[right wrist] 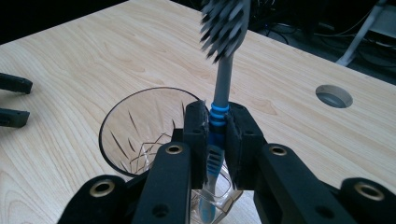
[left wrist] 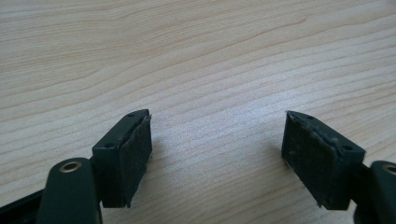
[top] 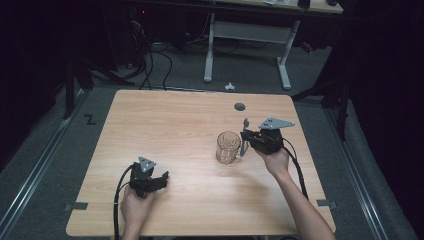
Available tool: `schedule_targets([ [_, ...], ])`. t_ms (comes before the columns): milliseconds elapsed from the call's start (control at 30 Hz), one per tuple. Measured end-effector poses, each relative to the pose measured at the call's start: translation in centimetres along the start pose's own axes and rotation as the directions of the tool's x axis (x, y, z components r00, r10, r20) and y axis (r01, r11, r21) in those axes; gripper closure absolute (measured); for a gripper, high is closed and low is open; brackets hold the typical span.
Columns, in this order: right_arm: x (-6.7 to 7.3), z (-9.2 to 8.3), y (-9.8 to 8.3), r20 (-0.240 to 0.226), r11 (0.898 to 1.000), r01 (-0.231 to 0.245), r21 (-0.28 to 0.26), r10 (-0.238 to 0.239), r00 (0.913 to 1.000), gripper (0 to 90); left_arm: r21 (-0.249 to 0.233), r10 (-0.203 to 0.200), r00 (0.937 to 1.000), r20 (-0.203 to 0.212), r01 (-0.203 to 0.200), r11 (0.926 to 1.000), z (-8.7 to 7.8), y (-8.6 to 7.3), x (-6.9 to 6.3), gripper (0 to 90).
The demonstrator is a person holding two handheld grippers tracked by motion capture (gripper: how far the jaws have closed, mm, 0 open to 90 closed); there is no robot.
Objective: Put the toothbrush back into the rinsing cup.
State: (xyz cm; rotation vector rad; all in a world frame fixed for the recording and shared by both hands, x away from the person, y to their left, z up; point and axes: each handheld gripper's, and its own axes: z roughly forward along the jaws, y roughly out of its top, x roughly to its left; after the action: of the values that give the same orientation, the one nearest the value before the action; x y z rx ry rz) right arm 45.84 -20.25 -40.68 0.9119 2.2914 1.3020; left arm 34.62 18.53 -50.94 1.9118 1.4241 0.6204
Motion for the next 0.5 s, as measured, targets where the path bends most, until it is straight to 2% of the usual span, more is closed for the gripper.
schedule_targets([
  [267,0.04,0.01,-0.37,0.007,1.0,-0.001,-0.01,0.001,1.0,79.9,0.0,0.0,1.0,0.0,0.0,1.0,0.0,0.0,0.0,24.9],
  [500,-0.04,0.33,-0.51,0.006,1.0,-0.007,0.007,0.007,1.0,79.8,0.0,0.0,1.0,0.0,0.0,1.0,0.0,0.0,0.0,24.9],
])
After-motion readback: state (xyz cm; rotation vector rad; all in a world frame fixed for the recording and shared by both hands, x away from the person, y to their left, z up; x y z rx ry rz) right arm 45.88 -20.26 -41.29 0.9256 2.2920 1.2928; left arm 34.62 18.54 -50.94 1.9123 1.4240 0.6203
